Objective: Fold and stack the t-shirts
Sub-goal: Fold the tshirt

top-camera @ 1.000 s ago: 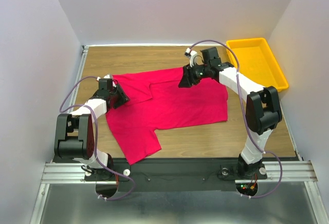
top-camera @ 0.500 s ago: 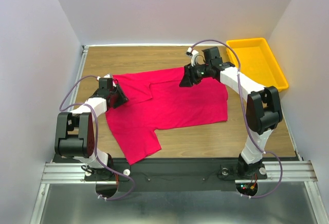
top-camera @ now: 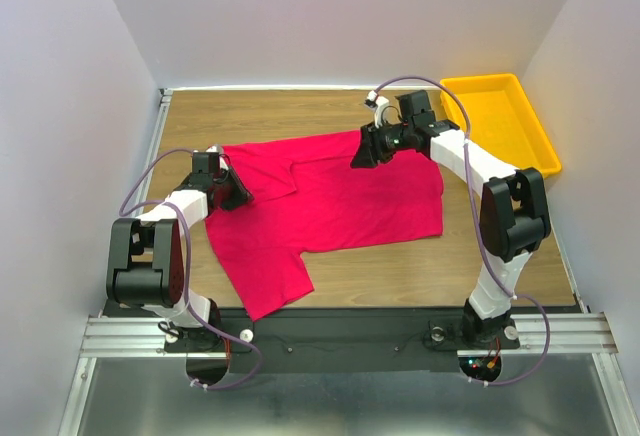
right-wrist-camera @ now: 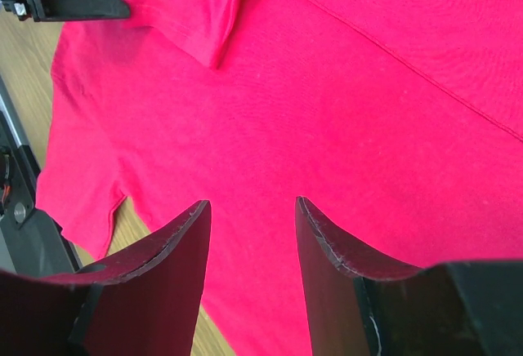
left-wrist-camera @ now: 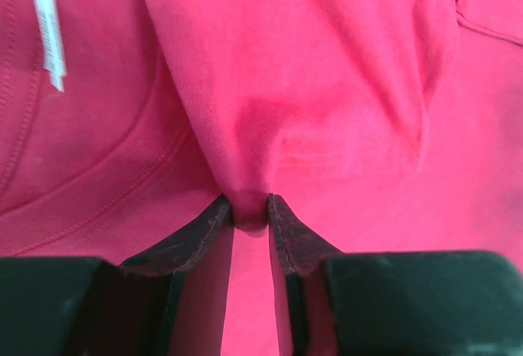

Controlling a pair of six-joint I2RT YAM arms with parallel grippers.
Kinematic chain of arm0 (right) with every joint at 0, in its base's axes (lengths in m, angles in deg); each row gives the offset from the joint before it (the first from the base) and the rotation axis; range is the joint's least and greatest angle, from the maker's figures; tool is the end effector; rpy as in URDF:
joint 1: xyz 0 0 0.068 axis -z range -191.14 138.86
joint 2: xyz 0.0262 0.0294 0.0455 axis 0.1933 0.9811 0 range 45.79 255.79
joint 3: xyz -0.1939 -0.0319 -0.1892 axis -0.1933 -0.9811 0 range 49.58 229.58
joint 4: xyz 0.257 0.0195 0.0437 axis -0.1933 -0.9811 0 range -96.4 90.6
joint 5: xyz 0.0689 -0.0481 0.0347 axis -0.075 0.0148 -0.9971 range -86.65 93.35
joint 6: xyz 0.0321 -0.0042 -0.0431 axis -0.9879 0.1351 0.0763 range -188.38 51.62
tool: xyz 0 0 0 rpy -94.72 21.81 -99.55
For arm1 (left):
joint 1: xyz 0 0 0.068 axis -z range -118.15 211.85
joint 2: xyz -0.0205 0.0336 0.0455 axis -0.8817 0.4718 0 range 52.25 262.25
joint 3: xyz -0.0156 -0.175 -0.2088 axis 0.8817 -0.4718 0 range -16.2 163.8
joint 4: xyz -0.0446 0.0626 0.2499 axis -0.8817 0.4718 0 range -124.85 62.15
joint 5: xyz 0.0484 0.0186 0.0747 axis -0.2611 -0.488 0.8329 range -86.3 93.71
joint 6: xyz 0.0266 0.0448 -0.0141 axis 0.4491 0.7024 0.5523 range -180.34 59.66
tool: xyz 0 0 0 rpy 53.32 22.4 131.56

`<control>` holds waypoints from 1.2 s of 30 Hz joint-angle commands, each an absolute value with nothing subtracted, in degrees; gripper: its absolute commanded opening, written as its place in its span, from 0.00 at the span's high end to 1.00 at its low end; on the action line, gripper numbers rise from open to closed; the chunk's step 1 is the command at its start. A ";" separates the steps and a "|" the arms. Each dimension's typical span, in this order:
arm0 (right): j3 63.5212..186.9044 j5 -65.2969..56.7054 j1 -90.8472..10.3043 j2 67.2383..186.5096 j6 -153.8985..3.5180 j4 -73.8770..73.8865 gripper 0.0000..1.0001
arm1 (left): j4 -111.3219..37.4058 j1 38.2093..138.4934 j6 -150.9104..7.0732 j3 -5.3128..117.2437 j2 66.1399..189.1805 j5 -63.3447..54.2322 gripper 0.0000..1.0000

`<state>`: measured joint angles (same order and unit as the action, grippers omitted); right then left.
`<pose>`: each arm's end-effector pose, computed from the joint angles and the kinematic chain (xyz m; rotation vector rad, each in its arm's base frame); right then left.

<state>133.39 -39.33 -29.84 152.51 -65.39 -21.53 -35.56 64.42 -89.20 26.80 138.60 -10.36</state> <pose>0.3861 0.1562 0.2553 -0.7899 2.1669 1.0099 0.3016 -0.0221 0.1789 -0.4106 2.3179 -0.5583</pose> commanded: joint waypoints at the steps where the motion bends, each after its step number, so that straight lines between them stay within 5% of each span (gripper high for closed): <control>1: 134.04 -40.69 -29.25 149.15 -65.56 -20.49 0.48 | -34.94 64.66 -90.05 27.74 136.45 -12.99 0.69; 15: 133.95 -41.30 -28.55 149.06 -65.74 -20.32 0.48 | -32.48 62.91 -90.75 27.74 134.79 -15.45 0.81; 20: 133.78 -41.57 -28.46 149.06 -65.56 -20.32 0.48 | -31.87 60.27 -91.71 26.86 134.69 -18.53 0.77; 29: 133.51 -41.39 -28.28 148.63 -65.21 -20.23 0.48 | -32.92 57.55 -91.28 24.31 134.79 -25.64 0.51; 36: 131.59 -38.93 -28.11 146.52 -62.15 -20.32 0.48 | -27.83 56.58 -88.47 26.07 124.00 -17.23 0.50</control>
<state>132.84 -39.96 -28.73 151.18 -64.89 -21.62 -29.86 57.03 -91.06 24.48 132.96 -21.77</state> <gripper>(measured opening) 0.515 0.499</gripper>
